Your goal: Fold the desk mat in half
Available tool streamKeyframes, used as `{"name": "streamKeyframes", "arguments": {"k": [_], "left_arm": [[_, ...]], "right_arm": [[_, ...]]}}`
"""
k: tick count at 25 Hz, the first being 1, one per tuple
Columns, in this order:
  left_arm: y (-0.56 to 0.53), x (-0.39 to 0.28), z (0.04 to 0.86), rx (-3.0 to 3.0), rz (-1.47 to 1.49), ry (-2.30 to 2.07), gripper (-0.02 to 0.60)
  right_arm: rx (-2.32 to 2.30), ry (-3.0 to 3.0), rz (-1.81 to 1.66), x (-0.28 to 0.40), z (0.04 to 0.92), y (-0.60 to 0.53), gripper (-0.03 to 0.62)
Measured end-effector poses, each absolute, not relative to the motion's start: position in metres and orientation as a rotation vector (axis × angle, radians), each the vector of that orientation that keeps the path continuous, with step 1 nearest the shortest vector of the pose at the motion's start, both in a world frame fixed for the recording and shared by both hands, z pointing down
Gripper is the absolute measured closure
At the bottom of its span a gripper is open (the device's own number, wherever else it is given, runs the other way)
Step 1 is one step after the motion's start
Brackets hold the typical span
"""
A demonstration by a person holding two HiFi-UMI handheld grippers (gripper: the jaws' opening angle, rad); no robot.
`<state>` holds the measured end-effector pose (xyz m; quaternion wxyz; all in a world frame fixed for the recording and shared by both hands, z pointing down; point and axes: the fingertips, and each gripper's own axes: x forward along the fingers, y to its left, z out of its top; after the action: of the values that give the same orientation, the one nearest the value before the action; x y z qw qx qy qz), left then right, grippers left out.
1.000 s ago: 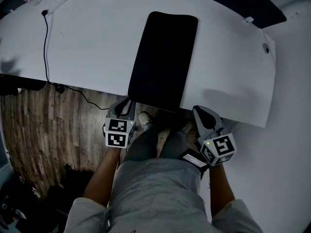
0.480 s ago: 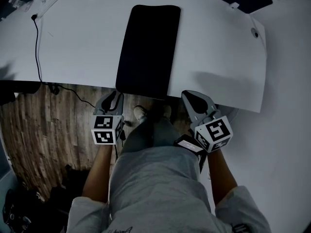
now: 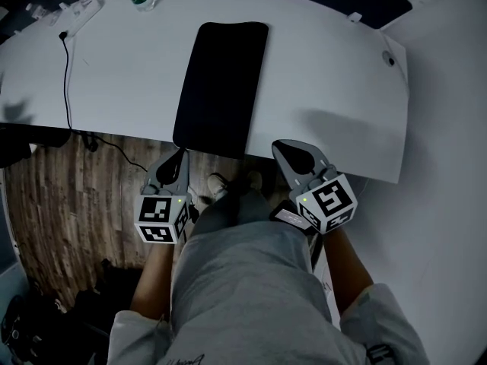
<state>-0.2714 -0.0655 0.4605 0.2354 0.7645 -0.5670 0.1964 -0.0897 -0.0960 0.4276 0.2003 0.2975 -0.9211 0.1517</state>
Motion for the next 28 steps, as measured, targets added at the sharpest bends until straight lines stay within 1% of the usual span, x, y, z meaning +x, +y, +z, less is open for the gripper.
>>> {"name": "streamKeyframes", "arguments": {"k": [7, 16, 28], "left_arm": [[-0.063, -0.246, 0.426, 2.130, 0.482, -1.570, 0.563], [-0.058, -0.224, 0.389, 2.203, 0.492, -1.576, 0.563], [-0.058, -0.210, 0.367, 2.237, 0.456, -1.564, 0.563]], "right_arm": [[0.772, -2.608, 0.393, -0.083, 0.411, -0.102, 0.588], [0.773, -2.654, 0.392, -0.074, 0.380, -0.109, 0.588], [0.738, -2.702, 0.423, -0.087, 0.352, -0.105, 0.589]]}}
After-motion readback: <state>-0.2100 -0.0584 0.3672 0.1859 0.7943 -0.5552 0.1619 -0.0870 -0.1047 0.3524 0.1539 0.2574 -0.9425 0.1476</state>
